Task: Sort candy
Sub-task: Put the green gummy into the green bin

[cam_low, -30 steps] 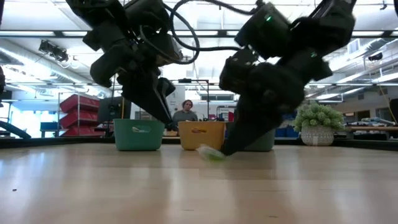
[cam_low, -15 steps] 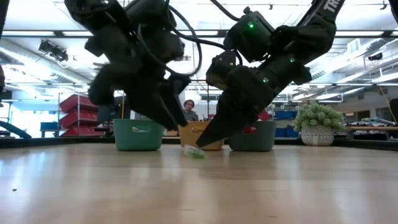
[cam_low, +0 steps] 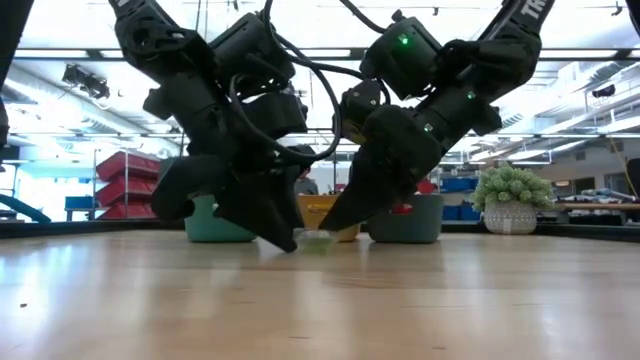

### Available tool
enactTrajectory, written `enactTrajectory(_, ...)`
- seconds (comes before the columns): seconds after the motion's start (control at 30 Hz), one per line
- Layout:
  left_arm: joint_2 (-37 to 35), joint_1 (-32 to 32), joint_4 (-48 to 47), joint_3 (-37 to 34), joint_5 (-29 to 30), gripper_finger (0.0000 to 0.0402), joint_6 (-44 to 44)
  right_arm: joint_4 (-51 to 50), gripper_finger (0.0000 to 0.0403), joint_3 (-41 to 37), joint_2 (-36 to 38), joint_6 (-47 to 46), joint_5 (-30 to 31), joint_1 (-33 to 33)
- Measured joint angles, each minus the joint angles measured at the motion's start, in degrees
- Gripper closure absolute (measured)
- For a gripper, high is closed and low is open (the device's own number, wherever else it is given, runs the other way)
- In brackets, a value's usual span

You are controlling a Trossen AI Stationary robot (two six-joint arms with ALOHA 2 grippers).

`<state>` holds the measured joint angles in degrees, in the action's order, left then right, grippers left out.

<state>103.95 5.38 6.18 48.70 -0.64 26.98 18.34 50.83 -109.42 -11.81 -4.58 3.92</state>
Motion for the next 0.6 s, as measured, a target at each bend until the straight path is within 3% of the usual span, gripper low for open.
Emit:
enactTrajectory(0.17, 0.2, 0.1, 0.9, 0.0, -0.1, 0.0389, -0.1, -2.7, 0.0403, 0.0, 2.4, 0.0, 0.0, 0.5)
enactTrajectory(0.4, -2.0, 0.0, -1.5, -0.2, 3.2, 0.0399, -0.1, -11.9, 0.0403, 0.0, 9.2, 0.0, 3.1, 1.9)
enactTrajectory(0.6, -11.0, 0.0, -8.8, -0.2, 5.5, 0.04, -0.2, -20.2, 0.0403, 0.0, 16.3, 0.0, 9.3, 2.9)
